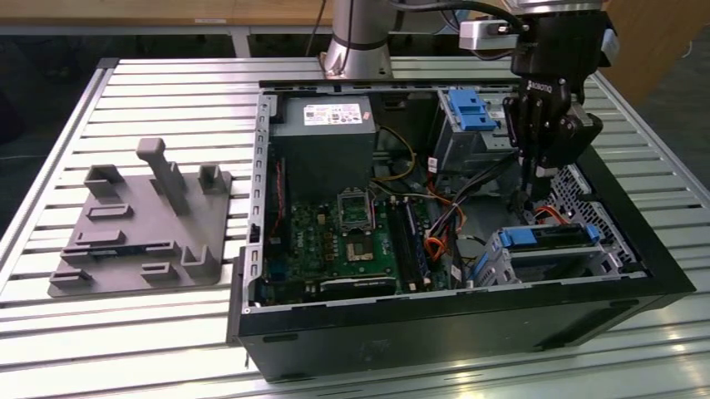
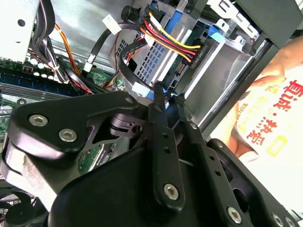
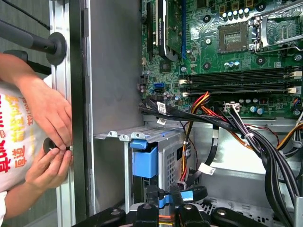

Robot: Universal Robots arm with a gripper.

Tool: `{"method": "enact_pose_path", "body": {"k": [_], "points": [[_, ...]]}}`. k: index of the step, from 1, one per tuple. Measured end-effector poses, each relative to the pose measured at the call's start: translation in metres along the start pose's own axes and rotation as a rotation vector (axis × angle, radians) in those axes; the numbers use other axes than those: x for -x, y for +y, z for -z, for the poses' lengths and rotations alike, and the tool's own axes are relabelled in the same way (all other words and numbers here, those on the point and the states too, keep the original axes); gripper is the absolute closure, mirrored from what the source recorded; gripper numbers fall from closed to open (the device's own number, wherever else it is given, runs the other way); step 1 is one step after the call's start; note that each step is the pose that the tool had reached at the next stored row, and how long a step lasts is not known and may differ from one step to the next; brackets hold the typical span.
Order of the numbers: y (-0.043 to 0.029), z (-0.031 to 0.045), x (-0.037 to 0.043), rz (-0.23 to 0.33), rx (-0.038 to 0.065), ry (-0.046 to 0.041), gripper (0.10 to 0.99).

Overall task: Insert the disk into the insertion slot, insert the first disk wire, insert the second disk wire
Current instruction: 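Insert the second disk wire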

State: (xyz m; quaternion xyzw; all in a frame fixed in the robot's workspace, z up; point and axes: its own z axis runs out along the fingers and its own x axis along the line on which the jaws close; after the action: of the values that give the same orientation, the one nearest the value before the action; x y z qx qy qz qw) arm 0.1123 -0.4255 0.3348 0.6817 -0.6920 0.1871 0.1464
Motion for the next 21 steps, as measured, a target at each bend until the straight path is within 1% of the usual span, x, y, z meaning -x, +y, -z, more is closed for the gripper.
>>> {"method": "enact_pose_path", "body": {"k": [12, 14, 15, 16, 17, 21], "points": [[0.0001, -0.0019, -0.0006, 0.000, 0.000, 0.0000, 0.847], [0.0001, -0.0024, -0.0010, 0.000, 0.000, 0.0000, 0.863], [0.0001, -0.0027, -0.0012, 0.000, 0.000, -0.0001, 0.925], [0.0001, -0.0029, -0.0013, 0.000, 0.000, 0.0000, 0.925], [0.0001, -0.0031, -0.0014, 0.000, 0.000, 0.0000, 0.945], [0.0002, -0.0038, -0.0018, 0.000, 0.000, 0.0001, 0.945]]}}
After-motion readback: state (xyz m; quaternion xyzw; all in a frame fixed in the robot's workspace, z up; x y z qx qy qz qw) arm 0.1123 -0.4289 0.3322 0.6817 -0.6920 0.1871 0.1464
